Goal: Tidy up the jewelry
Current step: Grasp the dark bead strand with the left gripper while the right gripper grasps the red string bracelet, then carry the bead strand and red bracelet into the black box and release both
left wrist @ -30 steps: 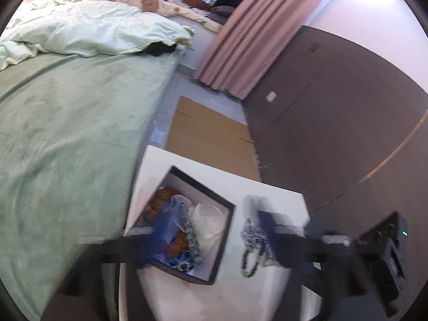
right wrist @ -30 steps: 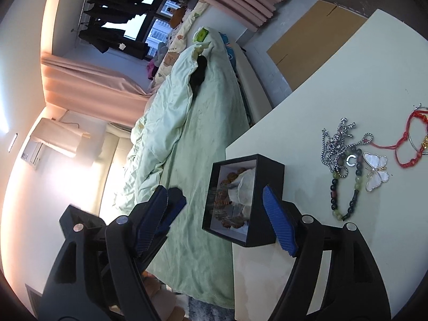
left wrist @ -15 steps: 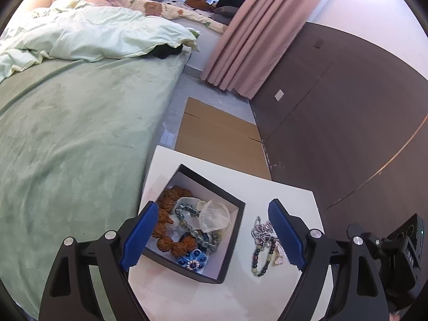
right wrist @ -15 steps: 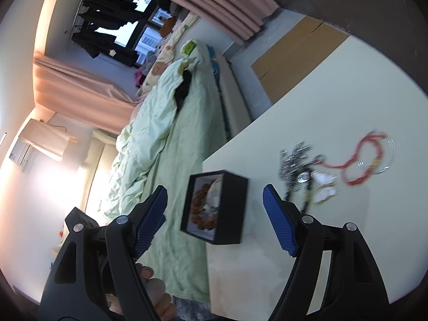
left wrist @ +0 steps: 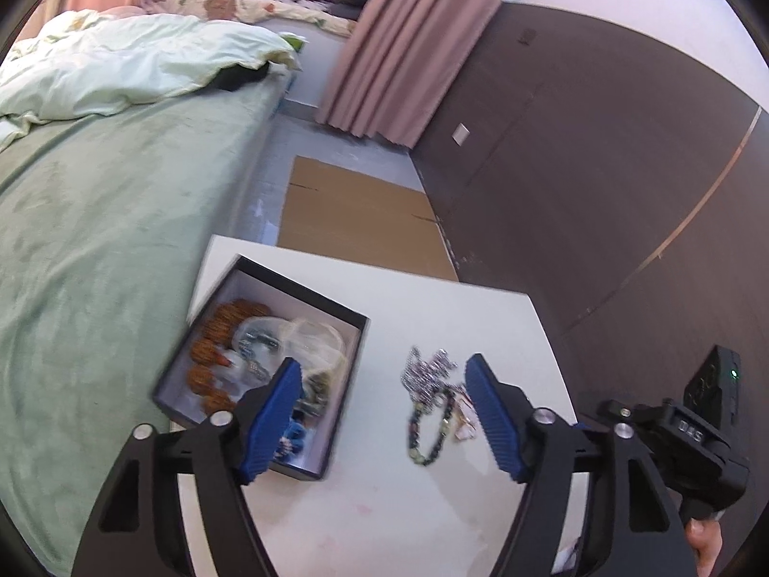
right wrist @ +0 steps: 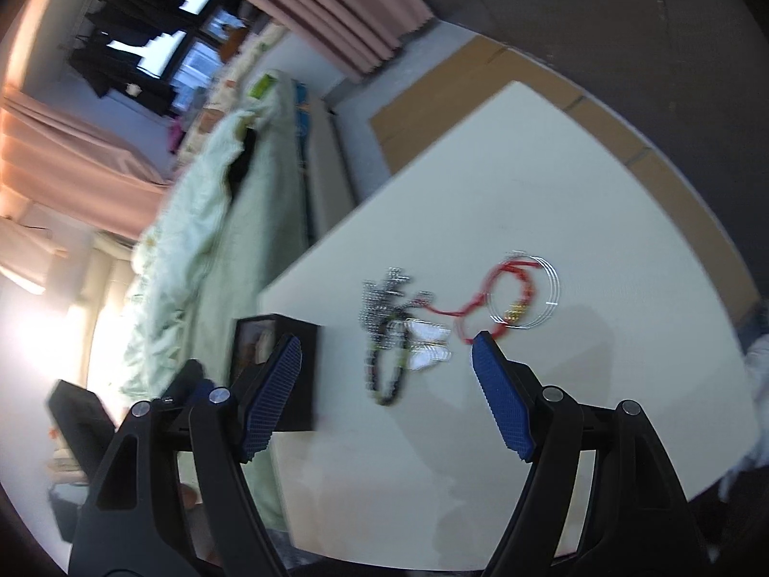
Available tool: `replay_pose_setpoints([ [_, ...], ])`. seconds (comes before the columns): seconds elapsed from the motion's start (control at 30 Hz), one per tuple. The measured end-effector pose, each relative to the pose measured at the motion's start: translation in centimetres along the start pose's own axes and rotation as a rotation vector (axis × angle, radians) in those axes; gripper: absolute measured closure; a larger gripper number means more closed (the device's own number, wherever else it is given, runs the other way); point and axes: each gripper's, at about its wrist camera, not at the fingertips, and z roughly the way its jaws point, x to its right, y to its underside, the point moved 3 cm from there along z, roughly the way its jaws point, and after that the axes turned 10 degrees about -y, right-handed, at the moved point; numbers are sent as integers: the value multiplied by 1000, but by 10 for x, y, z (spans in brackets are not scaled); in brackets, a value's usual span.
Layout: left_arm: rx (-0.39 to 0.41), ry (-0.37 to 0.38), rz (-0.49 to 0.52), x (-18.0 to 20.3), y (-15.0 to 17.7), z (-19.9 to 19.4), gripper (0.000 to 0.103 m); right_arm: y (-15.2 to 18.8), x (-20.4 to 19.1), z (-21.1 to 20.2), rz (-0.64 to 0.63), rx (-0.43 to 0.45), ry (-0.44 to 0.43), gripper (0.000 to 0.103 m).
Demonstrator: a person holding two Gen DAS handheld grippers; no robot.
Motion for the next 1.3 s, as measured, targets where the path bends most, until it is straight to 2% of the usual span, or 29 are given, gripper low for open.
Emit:
replay_pose_setpoints([
  [0.2, -50, 25, 67, 28, 16, 14, 50, 0, 11, 2, -17, -13, 73, 29],
  [0.27, -62, 27, 79, 34, 21, 19, 56, 0, 13, 3, -24, -16, 89, 33],
  [0.37, -93, 28, 96, 42, 30, 31, 65, -3, 20, 9, -21, -26, 116, 48],
  [0.43, -110, 17, 107, 47, 35, 41, 66, -6, 27, 15, -8, -34, 142, 60],
  [0.47, -117, 11, 110, 48, 37, 45, 66, -9, 32, 20, 3, -40, 160, 63],
  [0.67, -149, -35, 125, 52, 44, 68, 69, -26, 42, 38, 12, -49, 246, 70],
  [0.83, -160, -53, 144, 55, 49, 80, 70, -29, 46, 56, 0, -88, 268, 74],
  [0.9, -175, -60, 143, 55, 50, 87, 75, -29, 42, 63, -36, -107, 292, 74],
  [1.03, -192, -67, 156, 58, 52, 96, 75, -25, 38, 72, -121, -125, 415, 74],
  [1.2, -222, -112, 209, 66, 62, 109, 75, -21, 33, 78, -182, -146, 460, 75],
  [1.3, -195, -155, 246, 72, 66, 113, 75, -18, 32, 79, -207, -138, 499, 89],
])
